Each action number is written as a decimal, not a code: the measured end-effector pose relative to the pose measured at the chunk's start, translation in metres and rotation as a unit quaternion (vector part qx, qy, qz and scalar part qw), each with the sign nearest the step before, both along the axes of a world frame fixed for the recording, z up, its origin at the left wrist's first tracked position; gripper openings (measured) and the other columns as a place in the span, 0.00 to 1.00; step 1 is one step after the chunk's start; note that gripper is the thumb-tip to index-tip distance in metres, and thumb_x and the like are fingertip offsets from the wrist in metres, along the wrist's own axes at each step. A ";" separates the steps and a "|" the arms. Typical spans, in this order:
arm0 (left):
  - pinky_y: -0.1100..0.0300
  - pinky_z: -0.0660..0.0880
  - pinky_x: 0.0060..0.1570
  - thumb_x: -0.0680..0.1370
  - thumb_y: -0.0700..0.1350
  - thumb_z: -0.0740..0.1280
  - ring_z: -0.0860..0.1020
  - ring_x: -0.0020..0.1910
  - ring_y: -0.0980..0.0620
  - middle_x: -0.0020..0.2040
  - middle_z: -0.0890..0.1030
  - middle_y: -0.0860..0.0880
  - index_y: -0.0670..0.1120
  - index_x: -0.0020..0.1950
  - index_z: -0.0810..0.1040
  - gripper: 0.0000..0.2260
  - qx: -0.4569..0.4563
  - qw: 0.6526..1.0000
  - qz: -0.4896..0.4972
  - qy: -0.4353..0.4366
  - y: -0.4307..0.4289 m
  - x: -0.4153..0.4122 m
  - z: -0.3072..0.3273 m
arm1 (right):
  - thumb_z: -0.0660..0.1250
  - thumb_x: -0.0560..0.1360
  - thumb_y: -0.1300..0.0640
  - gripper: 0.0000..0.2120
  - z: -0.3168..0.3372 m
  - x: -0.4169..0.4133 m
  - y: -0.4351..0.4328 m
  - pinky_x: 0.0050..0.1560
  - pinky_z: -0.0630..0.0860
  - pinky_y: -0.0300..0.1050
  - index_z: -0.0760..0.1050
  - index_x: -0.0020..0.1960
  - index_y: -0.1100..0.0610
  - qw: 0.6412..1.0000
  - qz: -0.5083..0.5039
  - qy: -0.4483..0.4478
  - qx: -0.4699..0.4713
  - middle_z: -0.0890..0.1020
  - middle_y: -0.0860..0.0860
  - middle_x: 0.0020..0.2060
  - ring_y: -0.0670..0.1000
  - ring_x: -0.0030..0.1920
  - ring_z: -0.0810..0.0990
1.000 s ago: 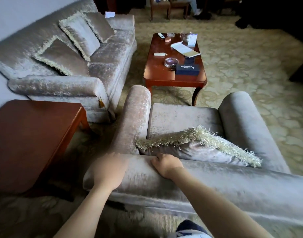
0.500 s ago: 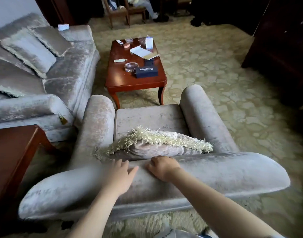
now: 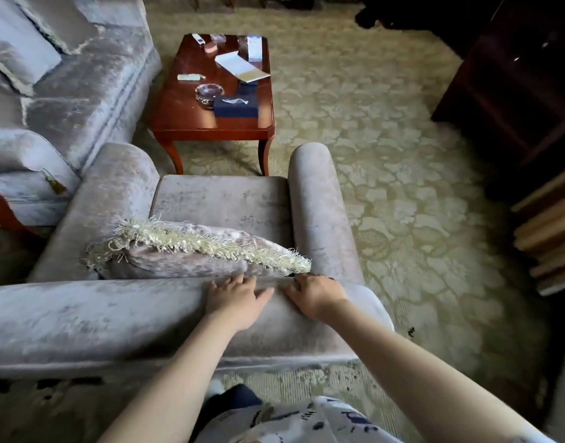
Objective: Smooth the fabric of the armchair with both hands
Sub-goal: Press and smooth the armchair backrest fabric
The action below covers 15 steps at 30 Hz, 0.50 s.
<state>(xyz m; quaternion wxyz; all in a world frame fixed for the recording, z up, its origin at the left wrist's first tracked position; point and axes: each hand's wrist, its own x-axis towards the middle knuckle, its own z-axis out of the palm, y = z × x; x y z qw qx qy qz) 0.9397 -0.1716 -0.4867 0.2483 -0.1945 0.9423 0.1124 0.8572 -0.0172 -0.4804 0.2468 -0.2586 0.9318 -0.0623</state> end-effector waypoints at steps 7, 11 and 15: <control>0.42 0.49 0.71 0.74 0.70 0.44 0.52 0.75 0.49 0.78 0.51 0.50 0.54 0.76 0.54 0.34 0.005 0.999 0.007 -0.044 -0.001 -0.016 -0.013 | 0.51 0.77 0.41 0.25 -0.013 -0.026 0.002 0.63 0.68 0.52 0.73 0.63 0.54 0.997 0.001 -0.080 0.018 0.76 0.58 0.65 0.60 0.65 0.73; 0.43 0.49 0.72 0.76 0.68 0.45 0.49 0.76 0.46 0.78 0.47 0.49 0.53 0.77 0.53 0.33 0.064 0.994 0.008 -0.092 0.001 -0.044 -0.026 | 0.51 0.76 0.41 0.25 -0.022 -0.040 0.001 0.62 0.68 0.50 0.72 0.63 0.55 0.992 -0.004 -0.122 0.032 0.75 0.58 0.65 0.60 0.65 0.73; 0.45 0.52 0.72 0.77 0.63 0.47 0.48 0.76 0.47 0.78 0.49 0.47 0.53 0.75 0.59 0.29 0.102 0.989 -0.014 -0.108 0.005 -0.072 -0.037 | 0.50 0.76 0.41 0.25 -0.027 -0.053 0.000 0.63 0.68 0.51 0.72 0.63 0.53 0.990 -0.005 -0.141 0.031 0.75 0.56 0.66 0.59 0.65 0.74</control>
